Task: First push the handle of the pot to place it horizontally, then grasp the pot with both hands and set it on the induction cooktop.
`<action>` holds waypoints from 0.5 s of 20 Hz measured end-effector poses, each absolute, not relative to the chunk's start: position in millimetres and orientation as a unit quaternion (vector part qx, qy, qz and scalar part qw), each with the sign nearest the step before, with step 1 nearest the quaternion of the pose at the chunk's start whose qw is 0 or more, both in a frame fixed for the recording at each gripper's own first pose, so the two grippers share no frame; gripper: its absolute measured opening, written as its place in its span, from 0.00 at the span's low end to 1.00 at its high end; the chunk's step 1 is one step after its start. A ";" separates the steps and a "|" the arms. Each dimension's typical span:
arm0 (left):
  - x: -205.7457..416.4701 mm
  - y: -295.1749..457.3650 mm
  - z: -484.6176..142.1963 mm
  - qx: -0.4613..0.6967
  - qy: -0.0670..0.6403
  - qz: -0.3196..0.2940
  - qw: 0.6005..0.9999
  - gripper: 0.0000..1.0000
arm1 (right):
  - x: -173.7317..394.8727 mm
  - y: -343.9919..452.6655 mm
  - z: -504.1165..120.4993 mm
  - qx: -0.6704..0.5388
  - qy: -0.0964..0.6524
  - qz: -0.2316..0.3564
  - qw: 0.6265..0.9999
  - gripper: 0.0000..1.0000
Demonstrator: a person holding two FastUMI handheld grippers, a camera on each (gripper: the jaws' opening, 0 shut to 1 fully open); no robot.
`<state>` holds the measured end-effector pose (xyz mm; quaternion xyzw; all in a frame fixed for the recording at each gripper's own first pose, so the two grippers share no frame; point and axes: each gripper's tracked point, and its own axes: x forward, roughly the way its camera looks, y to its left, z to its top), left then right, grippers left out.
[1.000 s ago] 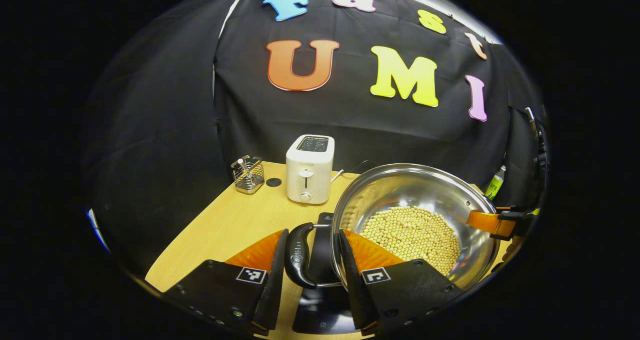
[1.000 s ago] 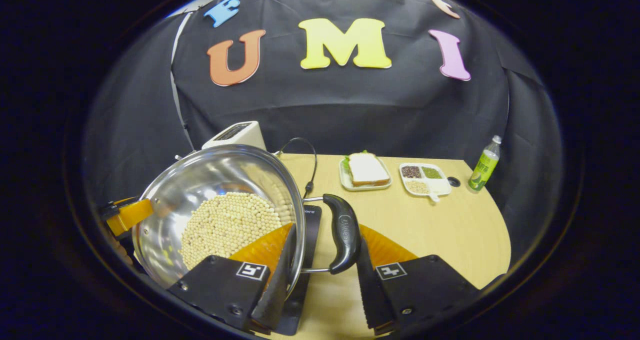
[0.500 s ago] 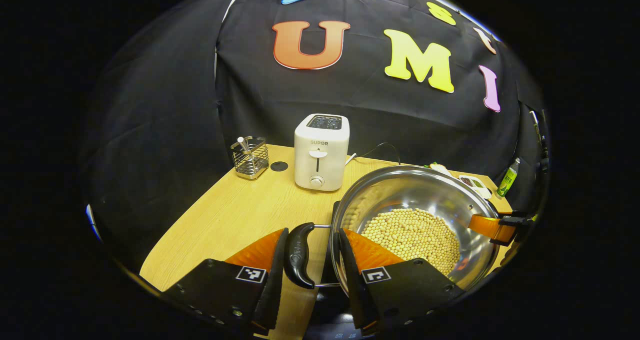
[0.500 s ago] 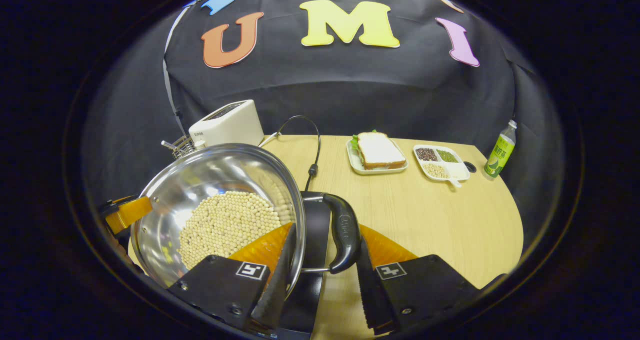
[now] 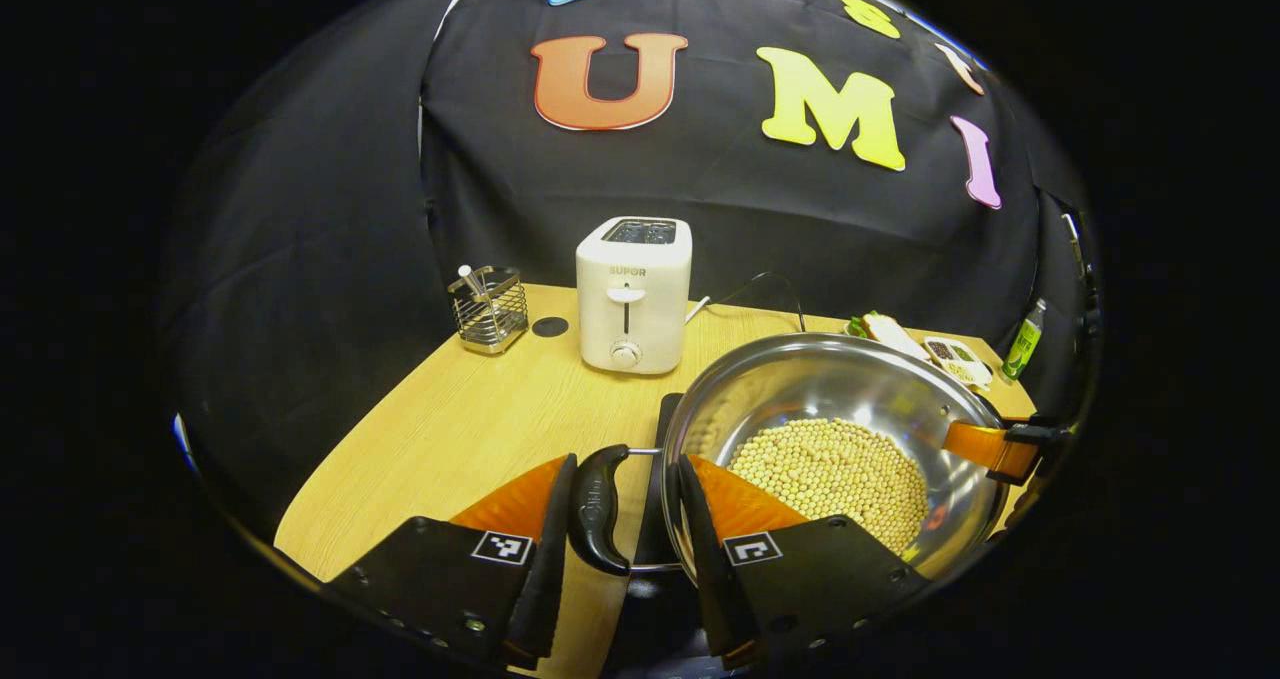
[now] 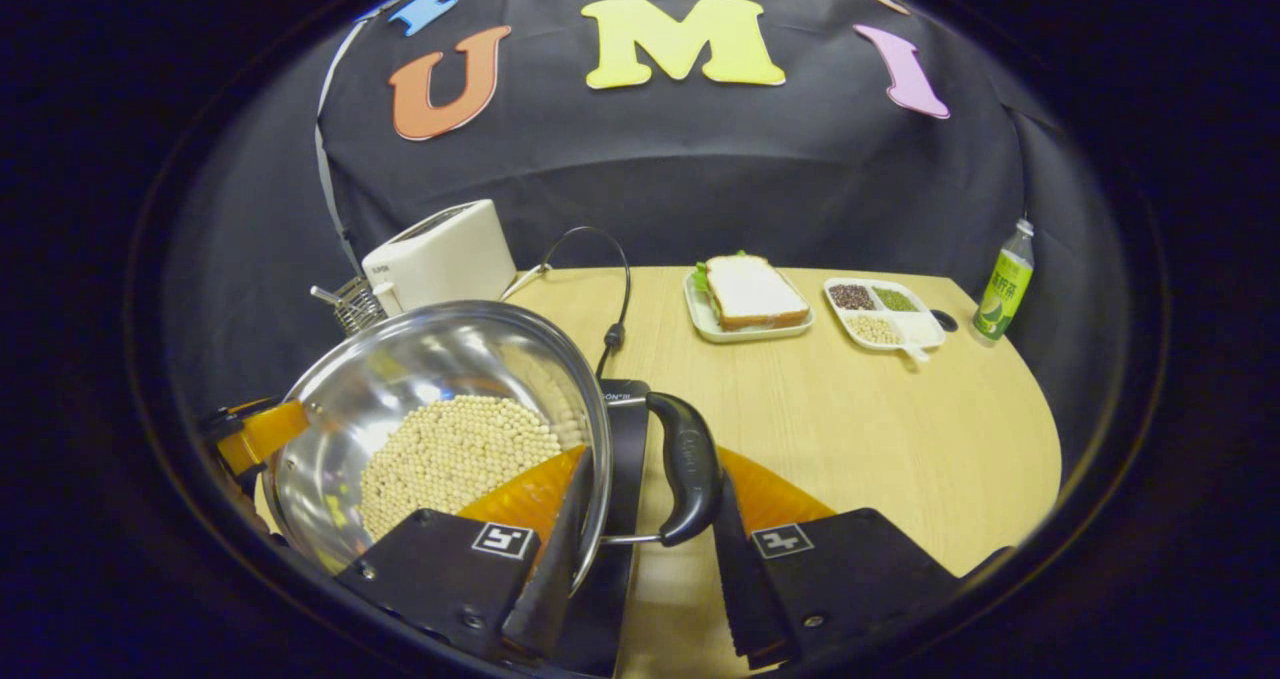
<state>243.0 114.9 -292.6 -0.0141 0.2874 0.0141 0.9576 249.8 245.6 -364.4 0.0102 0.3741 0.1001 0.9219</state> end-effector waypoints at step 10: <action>240.8 114.7 -293.7 -0.019 0.283 0.026 0.959 0.56 | 256.8 244.6 -363.7 0.020 0.349 0.115 0.930 0.68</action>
